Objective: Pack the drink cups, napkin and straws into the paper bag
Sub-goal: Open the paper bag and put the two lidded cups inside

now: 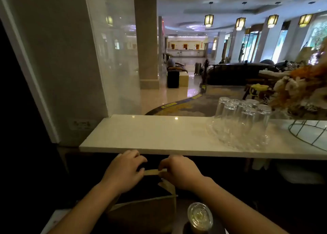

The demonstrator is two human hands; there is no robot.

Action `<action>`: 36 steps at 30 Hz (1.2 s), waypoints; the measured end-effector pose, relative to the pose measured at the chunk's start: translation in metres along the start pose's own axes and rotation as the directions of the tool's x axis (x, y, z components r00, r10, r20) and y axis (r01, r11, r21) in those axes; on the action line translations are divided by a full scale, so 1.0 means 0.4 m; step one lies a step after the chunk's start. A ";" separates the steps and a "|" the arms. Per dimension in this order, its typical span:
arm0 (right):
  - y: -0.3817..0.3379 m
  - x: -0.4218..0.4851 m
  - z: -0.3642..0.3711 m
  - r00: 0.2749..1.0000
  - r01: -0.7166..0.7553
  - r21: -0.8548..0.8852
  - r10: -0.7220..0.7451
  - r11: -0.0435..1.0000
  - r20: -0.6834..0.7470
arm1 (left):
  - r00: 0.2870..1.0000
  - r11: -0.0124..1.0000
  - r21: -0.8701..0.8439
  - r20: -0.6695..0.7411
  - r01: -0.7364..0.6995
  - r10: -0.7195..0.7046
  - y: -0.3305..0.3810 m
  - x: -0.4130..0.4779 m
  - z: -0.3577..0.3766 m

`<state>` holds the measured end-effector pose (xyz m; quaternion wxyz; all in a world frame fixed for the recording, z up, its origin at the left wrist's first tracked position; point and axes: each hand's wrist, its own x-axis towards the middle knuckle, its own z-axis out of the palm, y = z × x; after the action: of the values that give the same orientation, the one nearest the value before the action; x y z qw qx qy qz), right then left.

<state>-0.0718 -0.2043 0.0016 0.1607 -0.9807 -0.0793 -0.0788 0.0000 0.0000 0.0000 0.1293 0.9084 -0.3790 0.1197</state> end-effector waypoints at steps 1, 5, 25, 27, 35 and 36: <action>-0.003 -0.002 0.010 1.000 -0.011 -0.036 0.012 0.999 0.016 | 1.000 1.000 0.000 0.025 0.013 -0.013 -0.006 -0.012 0.007; -0.003 -0.011 0.053 0.999 -0.024 -0.096 0.027 0.995 0.029 | 0.986 0.997 -0.032 0.154 0.067 -0.061 -0.033 -0.055 0.036; 0.039 -0.057 0.141 0.983 -0.177 -0.062 0.173 0.982 -0.068 | 0.902 0.988 -0.055 0.418 0.143 -0.107 -0.077 -0.127 0.082; 0.040 -0.070 0.137 0.975 -0.205 -0.019 0.203 0.979 -0.087 | 0.902 0.990 -0.048 0.419 0.136 -0.103 -0.076 -0.127 0.084; 0.052 -0.158 0.121 0.904 -0.230 0.302 0.318 0.925 -0.286 | 0.905 0.982 -0.050 0.398 0.185 -0.150 -0.086 -0.160 0.104; 0.054 -0.172 0.120 0.894 -0.227 0.325 0.329 0.918 -0.305 | 0.913 0.976 -0.062 0.370 0.208 -0.171 -0.091 -0.167 0.108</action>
<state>-0.1286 -0.2177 -0.0623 0.3195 -0.9185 0.0830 -0.2176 -0.0142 0.0546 -0.0668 0.1132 0.9397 -0.3120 -0.0822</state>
